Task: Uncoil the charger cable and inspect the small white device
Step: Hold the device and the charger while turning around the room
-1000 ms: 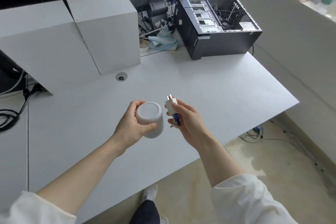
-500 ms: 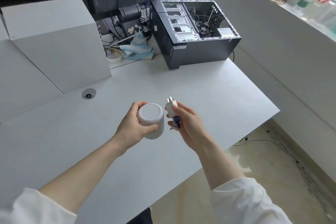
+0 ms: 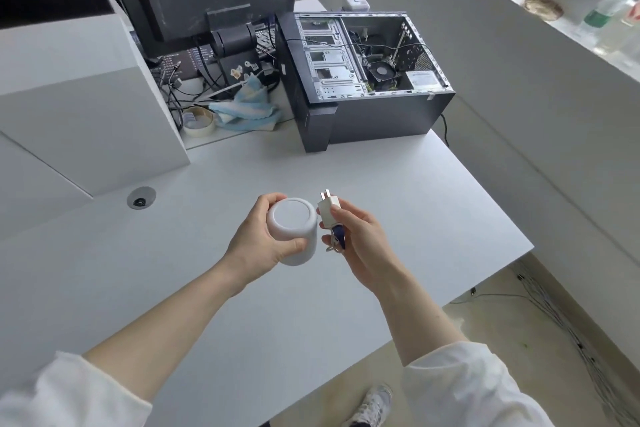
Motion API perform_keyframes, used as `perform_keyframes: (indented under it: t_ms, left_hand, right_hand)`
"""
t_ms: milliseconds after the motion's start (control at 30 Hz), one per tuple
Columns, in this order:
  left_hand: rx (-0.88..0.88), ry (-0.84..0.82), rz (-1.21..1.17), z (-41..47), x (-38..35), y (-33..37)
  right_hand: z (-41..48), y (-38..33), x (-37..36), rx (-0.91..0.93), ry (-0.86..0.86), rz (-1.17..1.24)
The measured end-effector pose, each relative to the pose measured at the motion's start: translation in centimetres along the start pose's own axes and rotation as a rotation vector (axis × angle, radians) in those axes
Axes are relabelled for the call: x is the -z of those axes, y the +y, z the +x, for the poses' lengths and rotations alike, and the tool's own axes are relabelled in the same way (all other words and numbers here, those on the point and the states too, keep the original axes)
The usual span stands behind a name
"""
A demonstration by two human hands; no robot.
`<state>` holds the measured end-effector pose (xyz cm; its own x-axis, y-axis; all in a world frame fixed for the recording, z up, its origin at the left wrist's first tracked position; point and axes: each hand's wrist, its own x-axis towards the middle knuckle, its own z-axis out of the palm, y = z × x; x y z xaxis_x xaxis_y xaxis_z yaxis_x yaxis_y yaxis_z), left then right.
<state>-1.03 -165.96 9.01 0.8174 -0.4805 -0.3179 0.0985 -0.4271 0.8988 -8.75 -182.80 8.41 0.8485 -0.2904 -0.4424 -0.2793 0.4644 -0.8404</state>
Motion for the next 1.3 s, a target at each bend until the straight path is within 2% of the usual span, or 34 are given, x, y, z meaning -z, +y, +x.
perform_keyframes:
  t_ms: [233,600,900,1300]
  left_hand:
    - [0.007,0.087,-0.034,1.1,-7.4,3.5]
    - [0.023,0.107,-0.075,2.1,-20.2,6.7]
    - [0.008,0.103,-0.02,5.3,-24.9,9.1]
    - [0.032,0.055,0.011,12.7,-29.1,10.7]
  right_hand:
    - [0.7,-4.2,7.7,-0.008,-0.061,-0.041]
    - [0.0,-7.7,20.7,-0.034,-0.065,-0.085]
    - [1.4,-9.4,25.9,-0.037,-0.074,-0.053]
    - [6.6,-13.0,30.9,-0.038,-0.001,-0.044]
